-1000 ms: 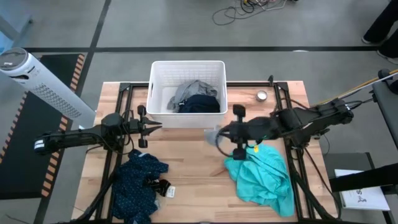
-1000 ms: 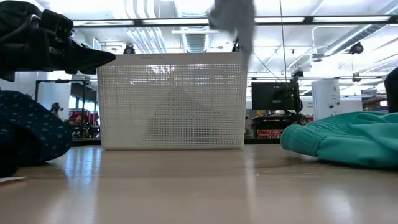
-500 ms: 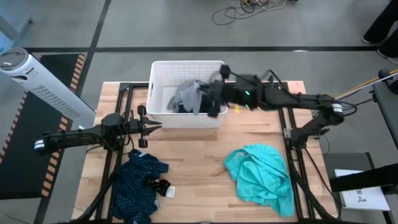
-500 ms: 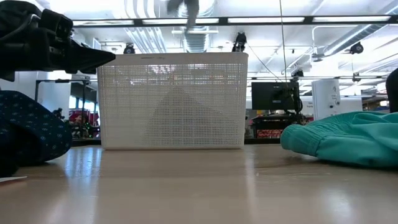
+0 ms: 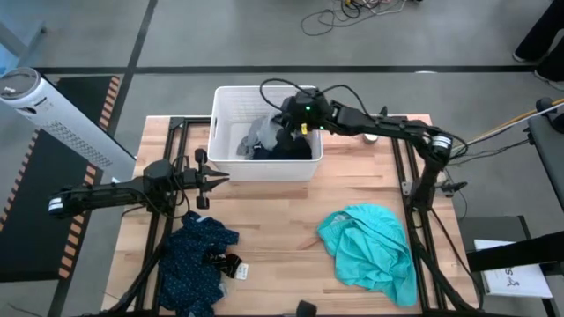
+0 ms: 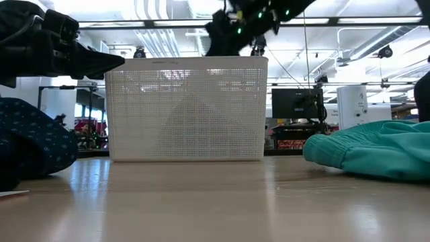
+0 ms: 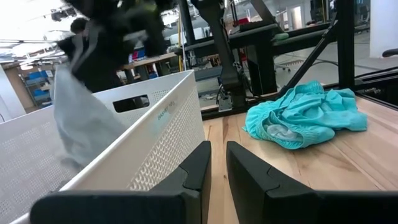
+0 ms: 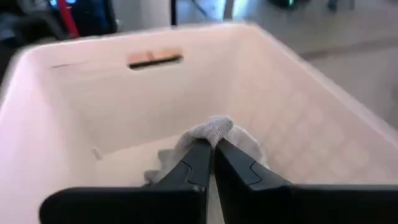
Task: Sort clothes
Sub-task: Put the gray sock into the white laundry bin, then put the light blue shorts into the white laundry bin
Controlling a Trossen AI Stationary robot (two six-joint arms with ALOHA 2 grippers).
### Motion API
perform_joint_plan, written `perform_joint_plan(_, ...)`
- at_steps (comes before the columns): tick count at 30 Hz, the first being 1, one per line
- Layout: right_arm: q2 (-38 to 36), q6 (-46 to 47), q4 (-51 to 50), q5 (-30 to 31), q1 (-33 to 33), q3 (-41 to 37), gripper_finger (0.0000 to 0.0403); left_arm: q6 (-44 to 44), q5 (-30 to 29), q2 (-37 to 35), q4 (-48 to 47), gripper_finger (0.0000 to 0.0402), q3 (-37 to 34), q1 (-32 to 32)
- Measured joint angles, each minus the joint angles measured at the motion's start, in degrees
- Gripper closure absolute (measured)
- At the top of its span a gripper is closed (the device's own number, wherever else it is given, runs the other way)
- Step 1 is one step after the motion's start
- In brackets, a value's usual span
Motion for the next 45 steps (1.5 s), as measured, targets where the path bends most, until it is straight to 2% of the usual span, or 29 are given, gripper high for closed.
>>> perform_joint_plan(4,2.04,0.68,-1.15,0.06,-0.51,-0.04,0.0378,0.28,0.0,0.04,0.01,0.0364,0.0,0.02)
perform_joint_plan(8,2.09,0.13,-4.42,-1.57,-0.28,1.96,0.0327,0.68,0.0,0.37,0.02,0.0364,0.0,0.0)
perform_joint_plan(15,1.68,0.18,-22.2,-2.61,1.11,16.91,0.0219,0.7,0.0,0.45,0.02,0.0364,0.0,0.0)
perform_joint_plan(18,1.68,-1.61,-33.94,-4.23,2.65,24.66,0.0197,0.7,0.0,0.48,0.04,0.0364,0.0,0.0)
perform_joint_plan(20,1.66,-2.33,-43.67,-3.91,4.32,29.18,0.0201,0.68,0.0,0.48,0.02,0.0364,0.0,0.01)
perform_joint_plan(22,1.46,-3.89,-52.62,-2.12,6.37,32.27,0.0224,0.68,0.0,0.51,0.02,0.0364,0.0,0.0)
perform_joint_plan(26,1.24,-3.88,-67.95,0.0,11.08,34.23,0.0312,0.68,0.0,0.97,0.0,0.0364,0.0,0.02)
perform_joint_plan(28,0.68,-2.5,-72.34,-0.78,14.01,33.52,0.0363,0.66,0.0,1.3,-0.02,0.0364,0.0,0.01)
perform_joint_plan(30,-0.1,-0.69,-75.64,-2.04,17.44,32.14,0.0392,0.42,0.0,1.56,0.0,0.0364,0.0,0.02)
perform_joint_plan(34,-2.37,3.08,-77.07,-0.61,24.52,26.38,0.0385,0.2,0.0,1.74,0.08,0.0364,0.0,0.02)
perform_joint_plan(39,-6.91,10.22,-75.36,1.85,32.08,15.12,0.04,0.0,0.0,1.75,0.13,0.0364,0.0,0.0)
perform_joint_plan(42,-10.7,16.24,-71.48,4.79,35.2,6.37,0.0397,-0.02,0.0,1.77,0.13,0.0364,0.0,0.02)
perform_joint_plan(45,-15.74,22.08,-64.51,5.05,37.37,-3.12,0.0396,-0.39,0.0,1.84,0.15,0.0364,0.0,0.01)
